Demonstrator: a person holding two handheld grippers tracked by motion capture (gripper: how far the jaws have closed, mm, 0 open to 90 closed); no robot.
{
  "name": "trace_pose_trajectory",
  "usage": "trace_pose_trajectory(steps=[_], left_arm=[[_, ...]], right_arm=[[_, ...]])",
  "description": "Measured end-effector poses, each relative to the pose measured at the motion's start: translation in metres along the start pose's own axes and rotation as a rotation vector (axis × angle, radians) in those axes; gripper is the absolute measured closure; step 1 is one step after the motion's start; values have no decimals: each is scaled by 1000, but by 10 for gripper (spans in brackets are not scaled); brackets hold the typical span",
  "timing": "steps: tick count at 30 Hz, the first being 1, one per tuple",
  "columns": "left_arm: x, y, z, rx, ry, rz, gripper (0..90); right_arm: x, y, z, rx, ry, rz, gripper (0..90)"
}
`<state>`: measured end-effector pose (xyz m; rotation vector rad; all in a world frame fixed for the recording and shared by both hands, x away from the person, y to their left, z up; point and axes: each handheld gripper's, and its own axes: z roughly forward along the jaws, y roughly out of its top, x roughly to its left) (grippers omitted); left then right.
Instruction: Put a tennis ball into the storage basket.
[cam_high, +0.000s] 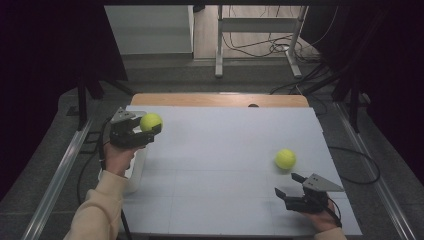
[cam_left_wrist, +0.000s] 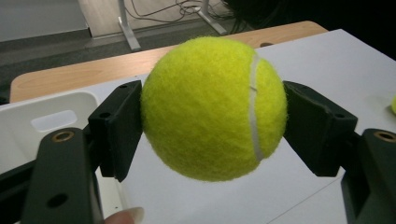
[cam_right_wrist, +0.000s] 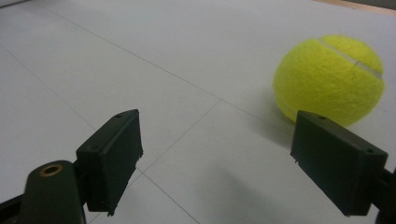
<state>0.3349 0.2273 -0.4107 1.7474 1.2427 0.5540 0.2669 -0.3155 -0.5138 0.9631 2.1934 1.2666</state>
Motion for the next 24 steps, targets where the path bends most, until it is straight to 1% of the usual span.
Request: trace_pose_trajectory(steps=[5, 9, 13, 24], left_arm=[[5, 0, 1, 5, 3, -11, 255], [13, 0, 1, 11, 24, -24, 255], [20, 2, 2, 11, 33, -43, 255], [32, 3, 6, 29, 76, -57, 255]], right_arm=[[0, 0, -1, 4, -7, 2, 167], [0, 0, -1, 2, -6, 1, 167], [-2, 0, -2, -3, -9, 11, 167], [-1, -1, -2, 0, -9, 8, 167]])
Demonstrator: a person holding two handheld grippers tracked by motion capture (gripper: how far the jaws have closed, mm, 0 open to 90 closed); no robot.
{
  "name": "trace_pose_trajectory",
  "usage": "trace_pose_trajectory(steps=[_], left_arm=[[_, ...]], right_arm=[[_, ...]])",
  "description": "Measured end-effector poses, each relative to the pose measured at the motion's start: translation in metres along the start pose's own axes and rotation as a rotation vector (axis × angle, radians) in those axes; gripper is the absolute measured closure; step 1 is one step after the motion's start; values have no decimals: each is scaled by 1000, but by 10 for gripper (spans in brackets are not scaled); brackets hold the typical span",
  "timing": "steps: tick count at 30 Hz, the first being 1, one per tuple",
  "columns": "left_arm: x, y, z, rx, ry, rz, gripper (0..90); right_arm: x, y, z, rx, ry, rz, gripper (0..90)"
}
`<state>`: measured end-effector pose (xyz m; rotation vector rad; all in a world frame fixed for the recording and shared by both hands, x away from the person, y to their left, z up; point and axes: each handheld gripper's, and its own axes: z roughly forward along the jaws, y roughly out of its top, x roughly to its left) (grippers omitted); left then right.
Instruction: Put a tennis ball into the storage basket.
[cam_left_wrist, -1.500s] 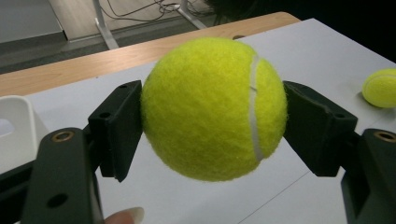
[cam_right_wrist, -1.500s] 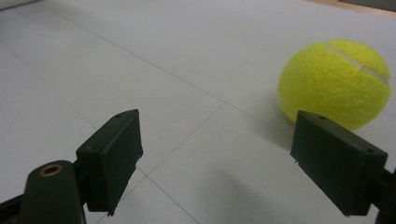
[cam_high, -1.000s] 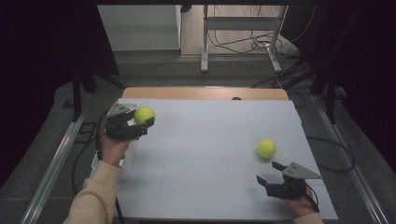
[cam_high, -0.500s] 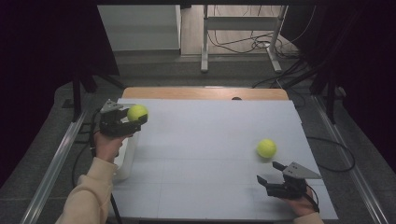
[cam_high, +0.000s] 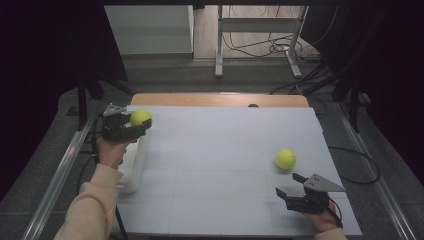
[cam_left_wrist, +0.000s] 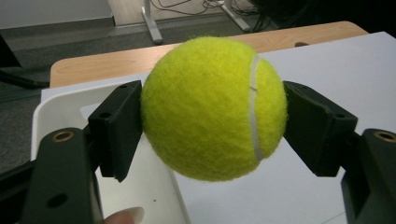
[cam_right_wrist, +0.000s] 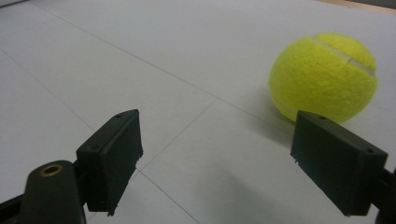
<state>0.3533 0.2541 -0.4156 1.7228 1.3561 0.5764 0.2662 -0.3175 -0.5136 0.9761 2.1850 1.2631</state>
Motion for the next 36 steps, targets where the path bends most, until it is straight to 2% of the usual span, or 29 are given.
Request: trace_pose_trajectory(steps=[15, 30, 36], left_arm=[[13, 4, 8, 30, 52, -9, 255], [34, 3, 15, 75, 112, -42, 255], [37, 2, 19, 94, 115, -42, 254]], right_arm=[[0, 0, 0, 2, -1, -1, 168], [0, 0, 0, 4, -1, -3, 168], [0, 0, 0, 5, -1, -3, 168]])
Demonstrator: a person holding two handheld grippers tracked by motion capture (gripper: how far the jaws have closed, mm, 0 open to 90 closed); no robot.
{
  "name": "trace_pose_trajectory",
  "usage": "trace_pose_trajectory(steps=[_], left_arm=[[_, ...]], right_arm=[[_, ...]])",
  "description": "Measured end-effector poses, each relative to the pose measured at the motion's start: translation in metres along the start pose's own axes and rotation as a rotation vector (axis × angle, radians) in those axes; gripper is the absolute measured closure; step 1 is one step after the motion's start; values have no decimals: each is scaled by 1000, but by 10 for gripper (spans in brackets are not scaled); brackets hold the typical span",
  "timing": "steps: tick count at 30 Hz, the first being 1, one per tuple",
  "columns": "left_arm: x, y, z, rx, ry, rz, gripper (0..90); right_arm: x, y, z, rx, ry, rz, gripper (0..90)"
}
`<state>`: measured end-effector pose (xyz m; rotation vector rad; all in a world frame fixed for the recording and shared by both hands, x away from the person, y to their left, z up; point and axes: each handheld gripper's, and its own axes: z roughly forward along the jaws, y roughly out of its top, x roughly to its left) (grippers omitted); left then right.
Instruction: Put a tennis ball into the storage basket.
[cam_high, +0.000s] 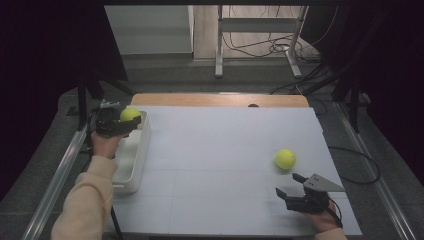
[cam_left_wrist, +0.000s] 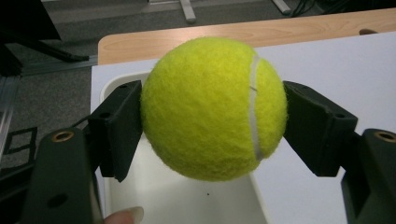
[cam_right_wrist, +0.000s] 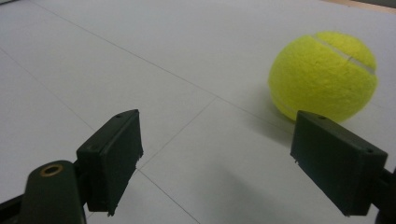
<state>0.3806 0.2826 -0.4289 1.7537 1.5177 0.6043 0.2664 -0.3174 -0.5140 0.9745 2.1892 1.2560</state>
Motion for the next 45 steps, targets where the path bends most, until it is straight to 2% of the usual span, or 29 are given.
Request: trace_pose_trajectory(steps=[12, 23, 27, 39, 40, 42, 45], left_arm=[[8, -3, 15, 82, 34, -2, 254], [7, -5, 22, 135, 41, 28, 253], [5, -5, 22, 136, 51, 42, 252], [7, -6, 20, 133, 53, 37, 247], [7, -5, 18, 111, 56, 20, 238], [7, -4, 16, 83, 47, -2, 154], [7, -3, 12, 71, 28, -1, 133]], right_arm=[[0, 0, 0, -2, 3, -1, 167], [1, 0, 0, -1, 3, -3, 167], [1, 0, 0, -1, 3, -3, 167], [1, 0, 0, -1, 3, -3, 167], [1, 0, 0, -1, 4, -4, 167], [1, 0, 0, -1, 3, -4, 167], [1, 0, 0, 0, 3, -4, 167]])
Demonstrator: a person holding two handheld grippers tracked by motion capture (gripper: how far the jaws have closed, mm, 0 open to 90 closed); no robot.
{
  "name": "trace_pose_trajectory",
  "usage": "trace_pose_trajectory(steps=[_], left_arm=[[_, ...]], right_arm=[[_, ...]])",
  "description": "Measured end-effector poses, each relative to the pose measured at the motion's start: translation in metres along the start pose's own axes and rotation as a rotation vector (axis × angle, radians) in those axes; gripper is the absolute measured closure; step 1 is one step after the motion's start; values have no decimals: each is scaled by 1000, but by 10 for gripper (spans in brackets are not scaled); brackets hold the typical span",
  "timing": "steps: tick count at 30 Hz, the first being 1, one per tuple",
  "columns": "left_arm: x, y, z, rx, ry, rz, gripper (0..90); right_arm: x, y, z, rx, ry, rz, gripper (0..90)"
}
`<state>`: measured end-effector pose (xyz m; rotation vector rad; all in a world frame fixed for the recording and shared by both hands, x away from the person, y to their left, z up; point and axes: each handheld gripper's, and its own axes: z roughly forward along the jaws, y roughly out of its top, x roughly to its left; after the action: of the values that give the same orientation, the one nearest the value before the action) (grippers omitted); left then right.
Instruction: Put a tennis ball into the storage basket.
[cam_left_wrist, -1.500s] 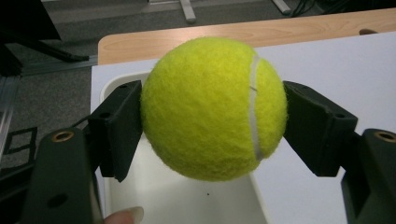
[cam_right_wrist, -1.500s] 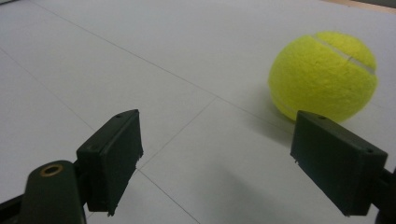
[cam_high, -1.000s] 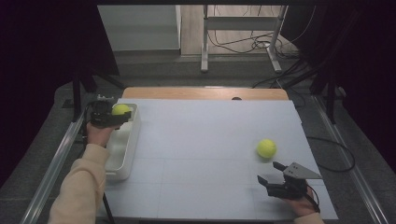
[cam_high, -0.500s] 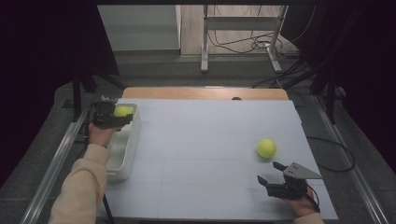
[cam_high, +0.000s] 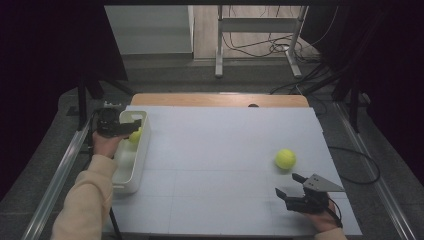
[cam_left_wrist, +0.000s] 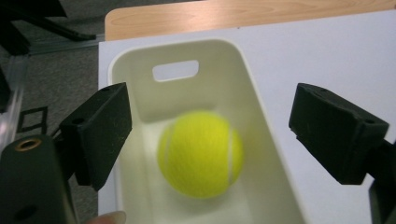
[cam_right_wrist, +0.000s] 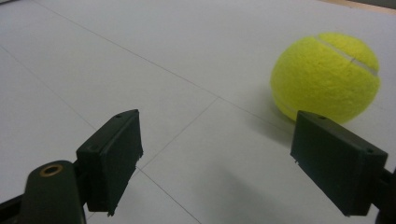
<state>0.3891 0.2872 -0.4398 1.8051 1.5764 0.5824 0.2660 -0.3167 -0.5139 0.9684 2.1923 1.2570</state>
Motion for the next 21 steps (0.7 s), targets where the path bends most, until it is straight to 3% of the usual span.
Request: trace_pose_trajectory(steps=[15, 21], left_arm=[[-7, -4, -14, -57, -63, 19, 123], [-15, -9, -24, -93, -109, 40, 131]], right_arm=[[0, 0, 0, -4, 0, 0, 167], [-1, 1, 0, -8, 1, 5, 167]])
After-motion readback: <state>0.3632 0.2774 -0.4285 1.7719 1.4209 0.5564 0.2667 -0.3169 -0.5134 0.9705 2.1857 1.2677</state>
